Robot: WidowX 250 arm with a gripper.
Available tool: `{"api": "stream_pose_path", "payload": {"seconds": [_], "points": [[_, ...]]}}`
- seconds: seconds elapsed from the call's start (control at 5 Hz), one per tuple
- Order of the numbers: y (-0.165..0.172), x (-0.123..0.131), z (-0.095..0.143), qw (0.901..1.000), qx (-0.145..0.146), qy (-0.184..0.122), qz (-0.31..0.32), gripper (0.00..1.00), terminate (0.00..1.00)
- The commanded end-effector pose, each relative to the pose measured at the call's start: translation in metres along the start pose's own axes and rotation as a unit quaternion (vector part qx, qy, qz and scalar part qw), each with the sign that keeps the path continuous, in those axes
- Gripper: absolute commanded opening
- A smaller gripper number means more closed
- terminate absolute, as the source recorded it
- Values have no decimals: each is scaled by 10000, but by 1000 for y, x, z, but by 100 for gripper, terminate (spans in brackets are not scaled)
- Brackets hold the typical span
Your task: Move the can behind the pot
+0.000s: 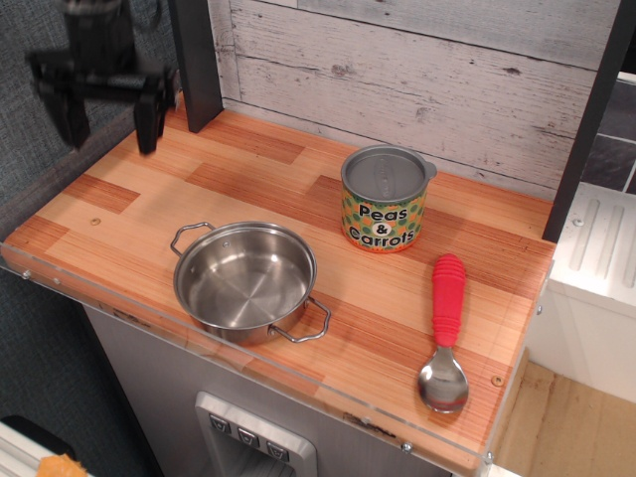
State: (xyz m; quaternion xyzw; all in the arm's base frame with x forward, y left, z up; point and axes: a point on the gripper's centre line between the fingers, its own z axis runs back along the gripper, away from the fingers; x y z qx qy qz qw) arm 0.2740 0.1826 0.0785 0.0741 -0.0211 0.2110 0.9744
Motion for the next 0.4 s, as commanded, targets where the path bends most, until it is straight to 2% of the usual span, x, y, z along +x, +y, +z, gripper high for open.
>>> {"api": "stream_pose_path", "payload": {"seconds": [0.0,0.2], "points": [[24,9,8,9991,-291,-299,-104,100,0],[24,9,8,9991,-291,-299,-104,100,100]]}}
